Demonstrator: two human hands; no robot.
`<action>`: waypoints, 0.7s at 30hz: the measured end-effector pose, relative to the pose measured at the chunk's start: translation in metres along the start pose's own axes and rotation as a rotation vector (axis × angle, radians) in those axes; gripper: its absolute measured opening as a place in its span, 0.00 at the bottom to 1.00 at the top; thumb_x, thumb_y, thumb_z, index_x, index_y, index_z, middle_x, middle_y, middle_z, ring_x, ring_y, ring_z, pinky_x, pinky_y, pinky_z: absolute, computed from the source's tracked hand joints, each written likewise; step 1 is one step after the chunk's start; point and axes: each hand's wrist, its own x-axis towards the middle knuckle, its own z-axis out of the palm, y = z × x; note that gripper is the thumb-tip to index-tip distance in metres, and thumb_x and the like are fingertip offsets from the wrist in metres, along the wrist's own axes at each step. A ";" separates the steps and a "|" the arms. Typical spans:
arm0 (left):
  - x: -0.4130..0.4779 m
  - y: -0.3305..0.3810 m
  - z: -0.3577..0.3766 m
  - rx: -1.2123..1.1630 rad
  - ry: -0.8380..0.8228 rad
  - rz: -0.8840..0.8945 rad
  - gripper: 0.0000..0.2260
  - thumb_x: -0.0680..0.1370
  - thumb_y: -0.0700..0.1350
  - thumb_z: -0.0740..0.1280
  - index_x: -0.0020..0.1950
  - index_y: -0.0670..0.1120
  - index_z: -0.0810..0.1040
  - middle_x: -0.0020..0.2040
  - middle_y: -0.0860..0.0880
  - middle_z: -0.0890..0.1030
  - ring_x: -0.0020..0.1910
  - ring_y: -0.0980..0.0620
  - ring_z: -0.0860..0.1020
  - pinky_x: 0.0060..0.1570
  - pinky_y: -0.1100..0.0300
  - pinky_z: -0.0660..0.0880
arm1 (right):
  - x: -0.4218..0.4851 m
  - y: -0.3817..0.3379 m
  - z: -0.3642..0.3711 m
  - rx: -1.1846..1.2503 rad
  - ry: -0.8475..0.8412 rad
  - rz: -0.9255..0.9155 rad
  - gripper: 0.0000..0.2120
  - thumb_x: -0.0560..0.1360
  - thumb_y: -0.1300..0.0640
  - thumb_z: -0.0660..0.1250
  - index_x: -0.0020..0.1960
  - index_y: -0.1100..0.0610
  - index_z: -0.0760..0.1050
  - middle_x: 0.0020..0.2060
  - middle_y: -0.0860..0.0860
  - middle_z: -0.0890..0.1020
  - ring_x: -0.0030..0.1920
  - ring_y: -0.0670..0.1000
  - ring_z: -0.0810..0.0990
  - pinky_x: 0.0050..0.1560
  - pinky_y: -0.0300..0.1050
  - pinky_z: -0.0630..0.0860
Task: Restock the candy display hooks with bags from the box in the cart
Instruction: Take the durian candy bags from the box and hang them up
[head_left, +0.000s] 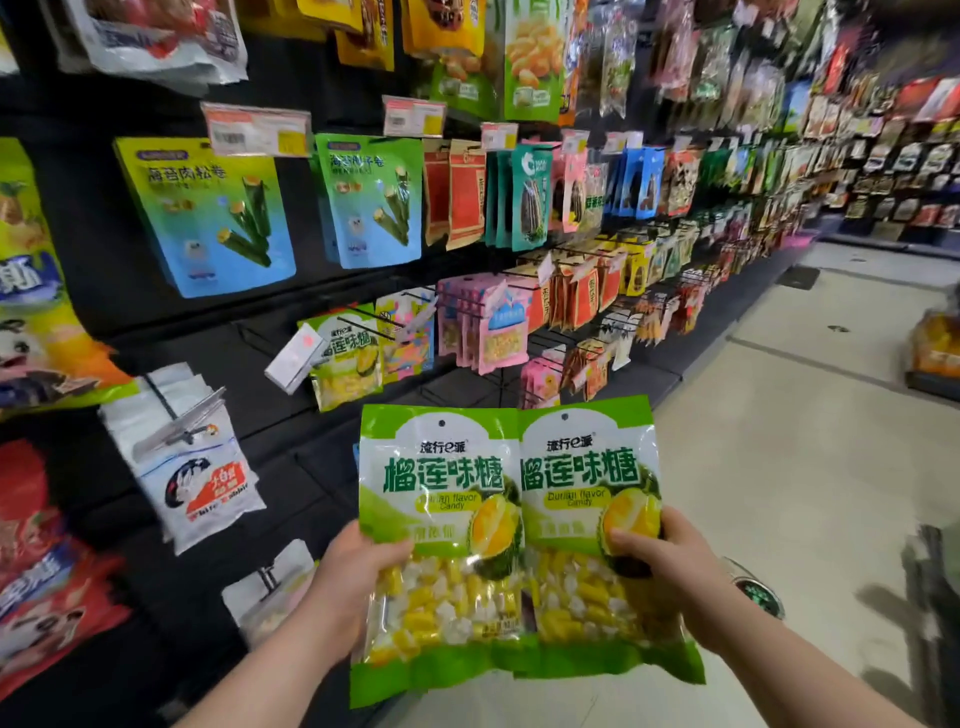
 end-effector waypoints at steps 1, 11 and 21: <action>0.007 0.001 -0.001 0.002 0.008 -0.001 0.14 0.73 0.29 0.67 0.58 0.38 0.77 0.52 0.38 0.84 0.51 0.38 0.82 0.48 0.49 0.78 | 0.009 -0.001 0.003 -0.002 -0.007 0.005 0.10 0.72 0.67 0.70 0.50 0.56 0.75 0.44 0.57 0.82 0.43 0.56 0.81 0.39 0.48 0.77; 0.049 0.010 -0.007 -0.054 0.154 -0.020 0.12 0.74 0.29 0.67 0.55 0.40 0.77 0.51 0.39 0.84 0.51 0.38 0.81 0.57 0.40 0.75 | 0.104 -0.004 0.034 -0.047 -0.171 0.030 0.14 0.73 0.61 0.70 0.57 0.59 0.76 0.48 0.59 0.83 0.46 0.58 0.83 0.42 0.49 0.79; 0.091 0.007 0.045 -0.136 0.398 0.009 0.12 0.73 0.30 0.67 0.54 0.42 0.77 0.51 0.40 0.83 0.51 0.39 0.81 0.58 0.40 0.75 | 0.229 -0.019 0.036 -0.122 -0.395 0.005 0.12 0.74 0.58 0.70 0.57 0.58 0.75 0.49 0.57 0.83 0.50 0.58 0.82 0.55 0.58 0.79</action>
